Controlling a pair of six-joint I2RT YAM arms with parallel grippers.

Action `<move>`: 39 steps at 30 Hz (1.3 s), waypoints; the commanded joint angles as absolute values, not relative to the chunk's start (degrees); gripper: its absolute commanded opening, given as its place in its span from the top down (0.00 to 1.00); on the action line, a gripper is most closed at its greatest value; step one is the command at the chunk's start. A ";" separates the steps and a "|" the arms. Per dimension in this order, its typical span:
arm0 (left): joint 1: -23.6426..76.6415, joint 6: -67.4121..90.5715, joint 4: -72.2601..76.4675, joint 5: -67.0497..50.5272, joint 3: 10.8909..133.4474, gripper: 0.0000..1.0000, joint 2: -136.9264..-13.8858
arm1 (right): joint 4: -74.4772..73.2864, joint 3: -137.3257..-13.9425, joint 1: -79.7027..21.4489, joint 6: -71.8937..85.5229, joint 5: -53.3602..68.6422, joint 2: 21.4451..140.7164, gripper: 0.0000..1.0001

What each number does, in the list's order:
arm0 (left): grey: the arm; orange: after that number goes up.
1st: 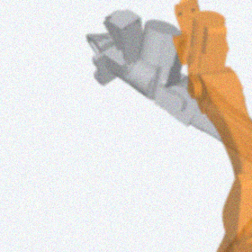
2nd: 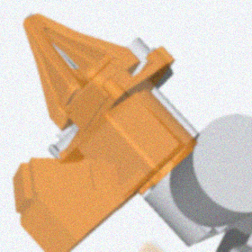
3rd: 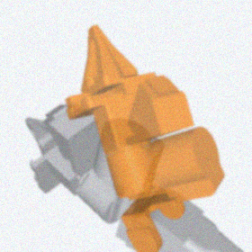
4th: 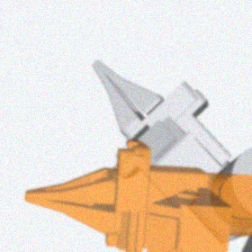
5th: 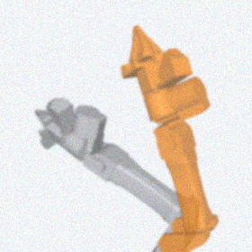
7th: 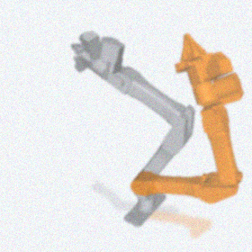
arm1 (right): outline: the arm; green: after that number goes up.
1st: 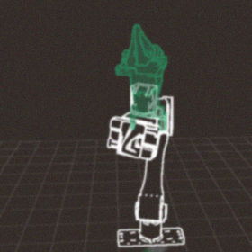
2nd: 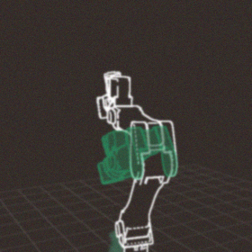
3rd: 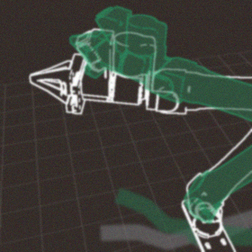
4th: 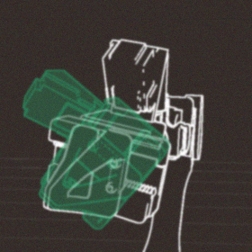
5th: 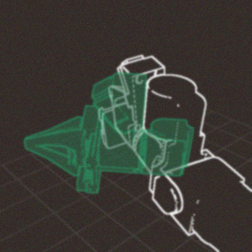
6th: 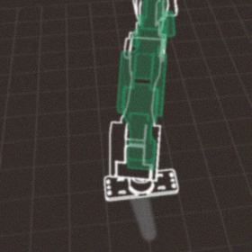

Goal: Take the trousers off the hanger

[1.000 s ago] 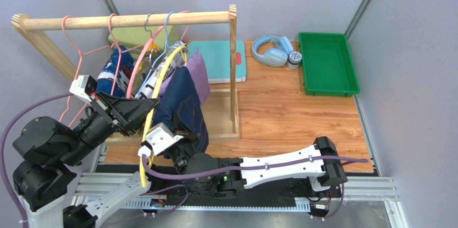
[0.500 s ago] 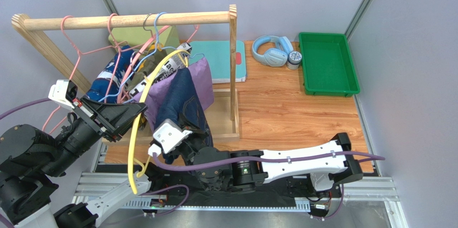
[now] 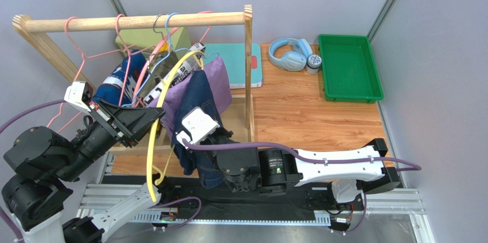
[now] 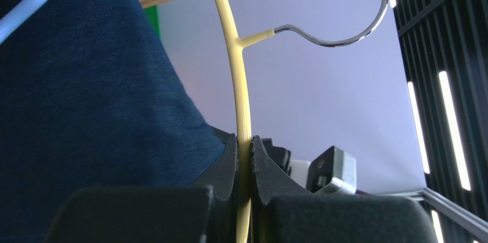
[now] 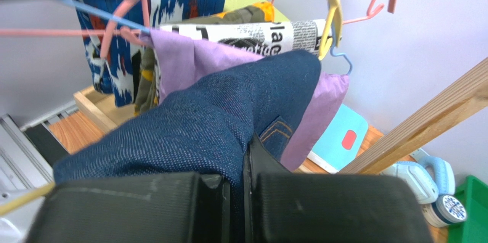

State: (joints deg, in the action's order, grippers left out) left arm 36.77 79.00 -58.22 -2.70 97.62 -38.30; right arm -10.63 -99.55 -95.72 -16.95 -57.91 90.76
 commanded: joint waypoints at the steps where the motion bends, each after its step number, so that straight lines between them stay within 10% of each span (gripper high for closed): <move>1: 36.91 78.22 -58.98 -1.49 95.81 1.00 -37.18 | -3.43 -106.34 -95.71 -16.26 -58.19 89.38 1.00; 39: 36.83 78.92 -57.83 -0.79 84.37 1.00 -30.50 | -11.60 -112.43 -94.83 -9.06 -47.98 72.17 1.00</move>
